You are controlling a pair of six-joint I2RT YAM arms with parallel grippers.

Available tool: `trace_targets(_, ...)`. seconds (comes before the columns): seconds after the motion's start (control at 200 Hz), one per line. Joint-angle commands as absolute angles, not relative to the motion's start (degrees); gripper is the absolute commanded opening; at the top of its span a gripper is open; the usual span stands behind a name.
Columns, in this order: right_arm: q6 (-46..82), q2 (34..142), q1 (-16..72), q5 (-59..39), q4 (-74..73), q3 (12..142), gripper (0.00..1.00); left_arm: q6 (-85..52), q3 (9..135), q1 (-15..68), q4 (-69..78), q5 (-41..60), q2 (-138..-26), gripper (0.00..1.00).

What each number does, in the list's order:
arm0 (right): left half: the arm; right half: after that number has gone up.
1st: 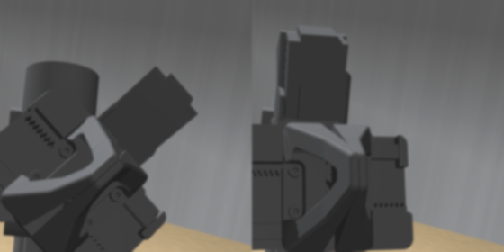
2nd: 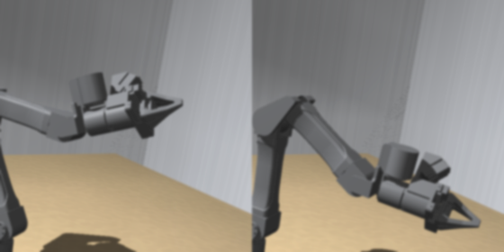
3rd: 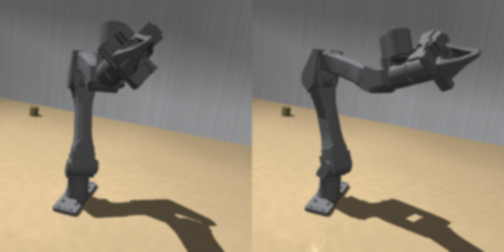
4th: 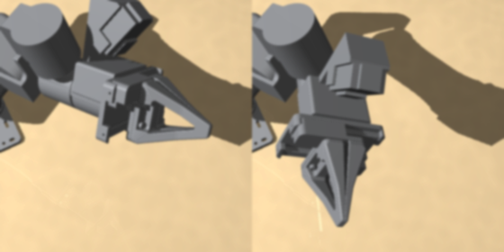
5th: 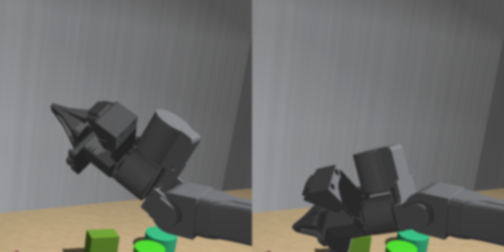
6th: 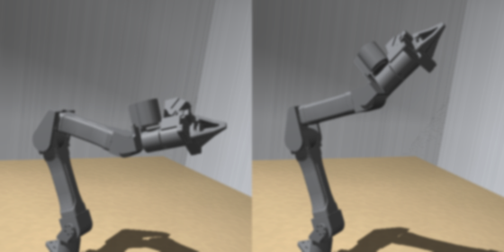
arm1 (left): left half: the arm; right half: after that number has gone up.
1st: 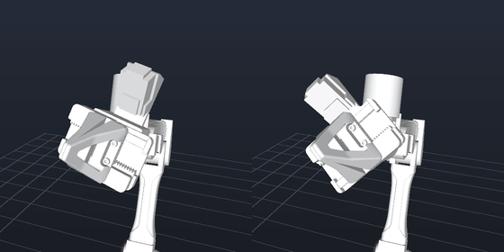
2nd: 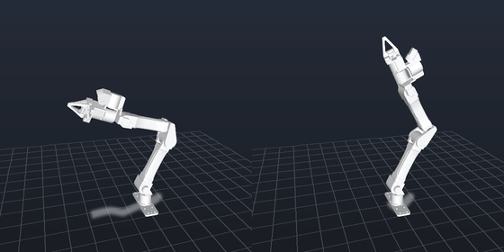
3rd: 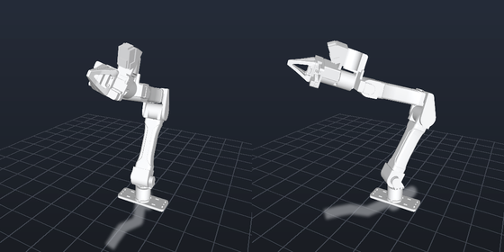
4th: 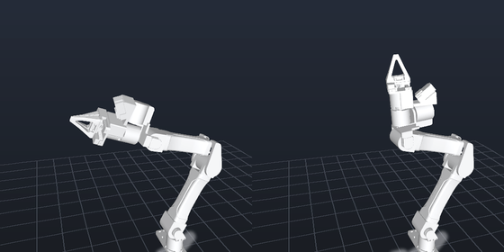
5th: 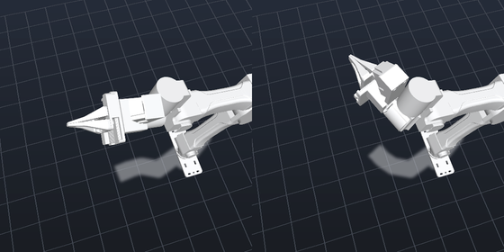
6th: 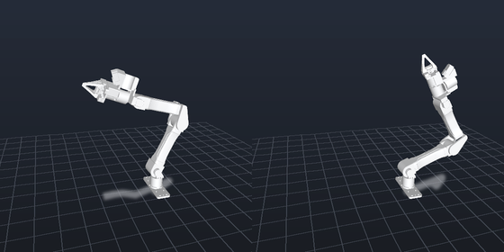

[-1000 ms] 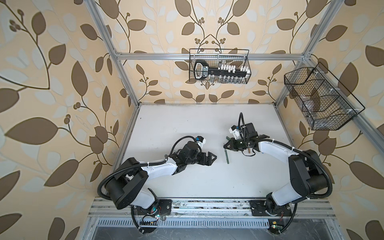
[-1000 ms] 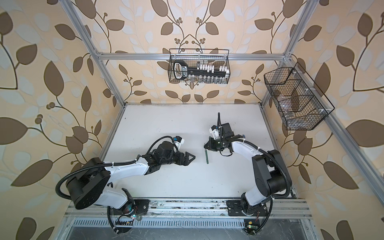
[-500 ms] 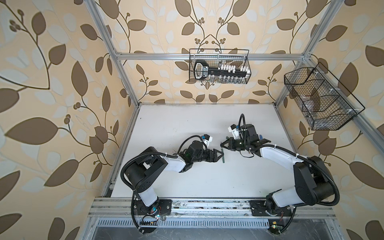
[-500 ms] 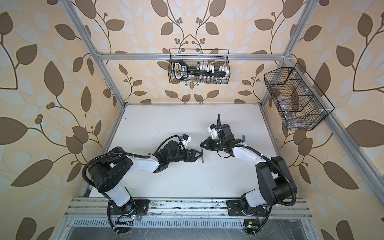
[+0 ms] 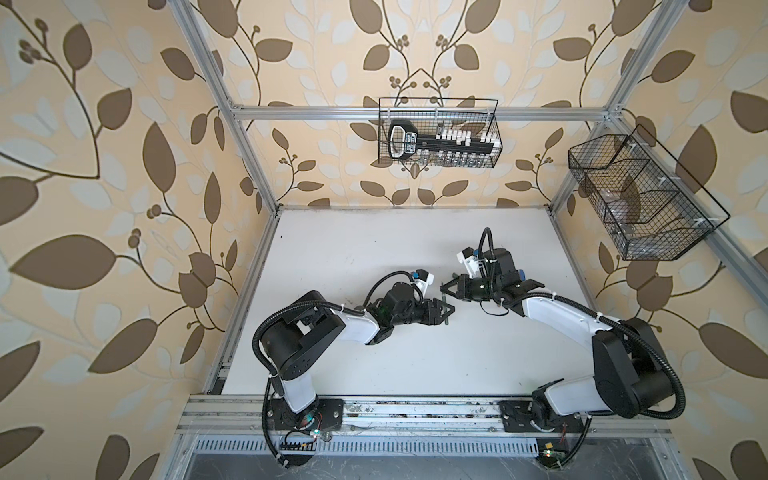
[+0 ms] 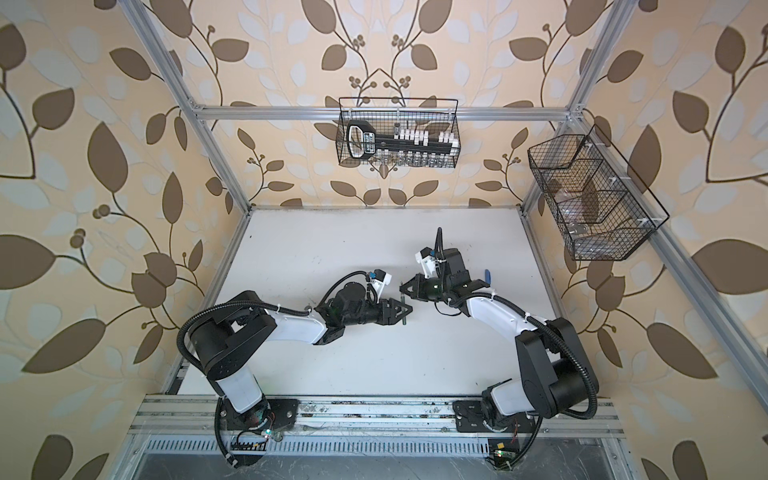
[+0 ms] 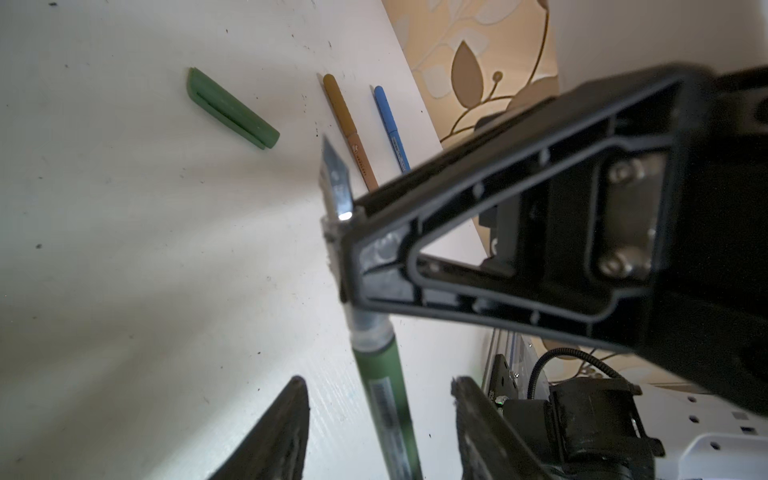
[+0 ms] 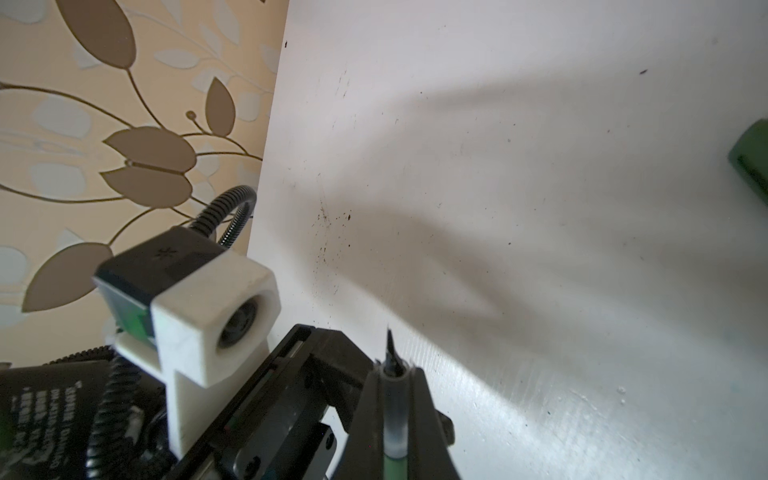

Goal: Insert the pens into the pen caps
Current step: 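Close the left gripper on the green pen barrel held by the right gripper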

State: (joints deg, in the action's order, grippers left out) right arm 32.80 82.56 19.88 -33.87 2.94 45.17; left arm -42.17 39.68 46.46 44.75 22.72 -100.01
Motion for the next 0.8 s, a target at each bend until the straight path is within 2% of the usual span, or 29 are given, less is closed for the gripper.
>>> trace_targets(0.0,33.1,81.4,20.1,-33.6,2.4,44.0,0.02,-41.4,41.5,46.5,45.6,23.2,-98.7,0.55)
trace_targets(0.215,32.8,81.1,20.2,-32.8,2.3,43.7,0.02,-39.4,42.9,46.8,41.4,23.1,-97.8,0.47)
trace_targets(0.36,33.3,80.5,20.5,-33.0,1.3,43.6,0.02,-39.2,43.7,47.3,41.0,23.2,-98.1,0.36)
trace_targets(0.545,33.1,80.4,20.7,-32.7,1.3,43.3,0.02,-38.5,44.4,47.3,38.8,22.8,-97.7,0.27)
trace_targets(0.795,31.5,78.6,21.2,-30.5,2.2,43.0,0.08,-35.1,46.2,47.4,31.9,20.8,-95.8,0.15)
